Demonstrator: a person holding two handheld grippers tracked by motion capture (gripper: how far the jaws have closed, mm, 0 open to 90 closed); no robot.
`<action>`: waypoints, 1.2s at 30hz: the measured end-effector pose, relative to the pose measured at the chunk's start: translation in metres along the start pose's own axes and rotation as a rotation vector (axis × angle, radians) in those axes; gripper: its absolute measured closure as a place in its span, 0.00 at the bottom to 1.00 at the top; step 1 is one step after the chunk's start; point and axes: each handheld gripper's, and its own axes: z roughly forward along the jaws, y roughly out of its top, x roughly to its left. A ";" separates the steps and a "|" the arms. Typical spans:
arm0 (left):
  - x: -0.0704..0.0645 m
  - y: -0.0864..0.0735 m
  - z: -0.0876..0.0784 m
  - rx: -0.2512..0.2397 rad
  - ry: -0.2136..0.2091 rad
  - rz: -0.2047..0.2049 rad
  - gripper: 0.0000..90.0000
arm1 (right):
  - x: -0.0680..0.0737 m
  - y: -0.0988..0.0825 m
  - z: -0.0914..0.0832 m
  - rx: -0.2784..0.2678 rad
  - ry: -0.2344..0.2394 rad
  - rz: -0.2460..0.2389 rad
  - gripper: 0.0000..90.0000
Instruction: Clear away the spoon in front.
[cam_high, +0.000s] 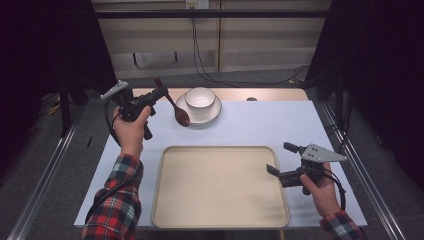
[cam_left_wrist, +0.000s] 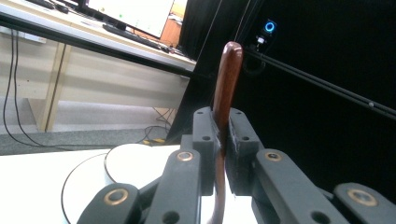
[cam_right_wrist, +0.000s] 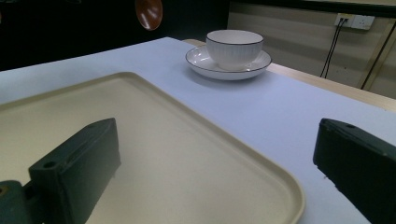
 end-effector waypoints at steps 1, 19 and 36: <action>-0.001 0.000 -0.001 -0.003 -0.008 -0.007 0.93 | 0.000 0.000 0.000 -0.001 0.000 0.003 0.01; -0.007 0.000 -0.018 0.041 -0.047 -0.003 0.93 | 0.000 -0.001 0.001 0.006 -0.004 -0.007 0.01; -0.014 -0.010 -0.025 0.100 -0.092 0.004 0.93 | 0.000 -0.001 0.001 0.009 -0.002 -0.010 0.01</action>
